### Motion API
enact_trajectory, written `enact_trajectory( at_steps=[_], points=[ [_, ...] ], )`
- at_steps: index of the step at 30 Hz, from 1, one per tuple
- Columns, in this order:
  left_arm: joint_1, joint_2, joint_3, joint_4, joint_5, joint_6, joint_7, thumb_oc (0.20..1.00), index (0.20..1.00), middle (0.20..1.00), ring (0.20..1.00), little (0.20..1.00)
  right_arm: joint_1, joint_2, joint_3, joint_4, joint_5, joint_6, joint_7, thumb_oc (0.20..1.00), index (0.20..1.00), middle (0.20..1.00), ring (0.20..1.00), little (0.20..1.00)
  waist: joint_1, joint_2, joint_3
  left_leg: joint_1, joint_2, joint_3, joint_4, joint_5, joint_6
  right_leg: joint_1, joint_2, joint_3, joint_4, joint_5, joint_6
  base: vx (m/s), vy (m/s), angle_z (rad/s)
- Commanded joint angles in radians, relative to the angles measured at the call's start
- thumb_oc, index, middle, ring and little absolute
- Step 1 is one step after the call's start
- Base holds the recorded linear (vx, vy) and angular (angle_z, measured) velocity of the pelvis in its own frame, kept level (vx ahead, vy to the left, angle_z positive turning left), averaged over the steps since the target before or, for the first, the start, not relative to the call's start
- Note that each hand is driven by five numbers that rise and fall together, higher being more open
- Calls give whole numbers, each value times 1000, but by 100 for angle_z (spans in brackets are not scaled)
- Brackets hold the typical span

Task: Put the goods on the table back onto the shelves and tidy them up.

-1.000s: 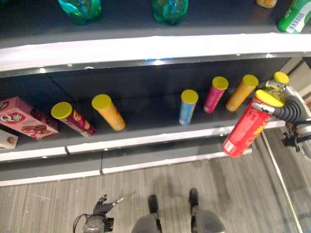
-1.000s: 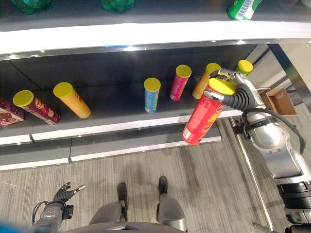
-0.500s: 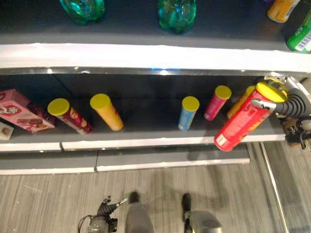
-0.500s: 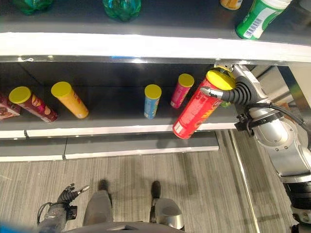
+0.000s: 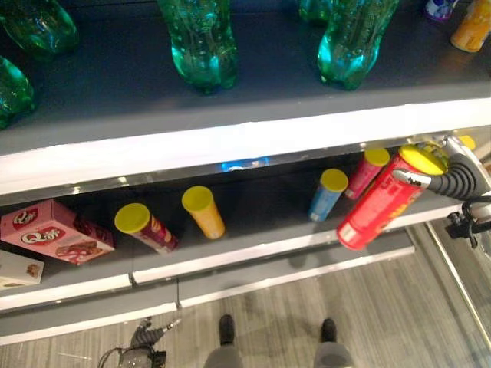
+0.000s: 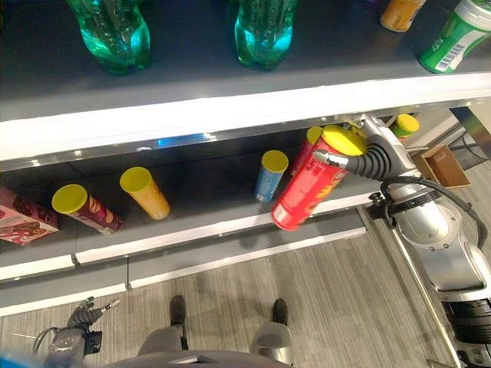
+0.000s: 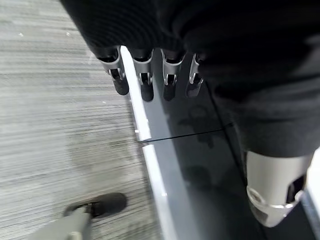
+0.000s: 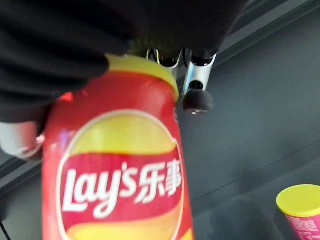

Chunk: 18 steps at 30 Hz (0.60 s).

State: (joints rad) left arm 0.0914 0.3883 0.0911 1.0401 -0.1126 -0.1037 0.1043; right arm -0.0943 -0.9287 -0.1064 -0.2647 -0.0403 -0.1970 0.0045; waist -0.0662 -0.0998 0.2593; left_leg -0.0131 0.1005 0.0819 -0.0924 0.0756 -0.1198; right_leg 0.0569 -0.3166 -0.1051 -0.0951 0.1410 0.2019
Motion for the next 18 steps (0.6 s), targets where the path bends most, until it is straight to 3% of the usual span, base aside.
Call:
enact_trajectory(
  at_steps=[1, 13, 18],
  points=[
    [-1, -3, 11, 22, 12, -14, 11, 1000, 1000, 1000, 1000, 1000, -69, -34, -11, -17, 0, -20, -24, 200, 200, 200, 200, 200, 19, 36, -45, 55, 64, 29, 55, -159, -21, -73, -25, 9, 60, -89, 60, 5, 45, -5],
    [-19, -5, -12, 18, 23, -15, 2, 1000, 1000, 1000, 1000, 1000, -6, -3, 13, -33, 22, -26, 19, 200, 200, 200, 200, 200, 8, 31, -43, 50, 90, 28, 69, -155, -35, -67, -24, -13, 62, -101, 60, 24, -27, -6],
    [-31, -12, -40, 11, 29, -15, -5, 1000, 1000, 1000, 1000, 1000, -47, -5, 100, -35, 12, -34, 43, 200, 200, 200, 200, 200, 7, 29, -50, 63, 113, 33, 62, -149, -46, -47, -7, -20, 50, -117, 60, 6, -22, -1]
  ],
)
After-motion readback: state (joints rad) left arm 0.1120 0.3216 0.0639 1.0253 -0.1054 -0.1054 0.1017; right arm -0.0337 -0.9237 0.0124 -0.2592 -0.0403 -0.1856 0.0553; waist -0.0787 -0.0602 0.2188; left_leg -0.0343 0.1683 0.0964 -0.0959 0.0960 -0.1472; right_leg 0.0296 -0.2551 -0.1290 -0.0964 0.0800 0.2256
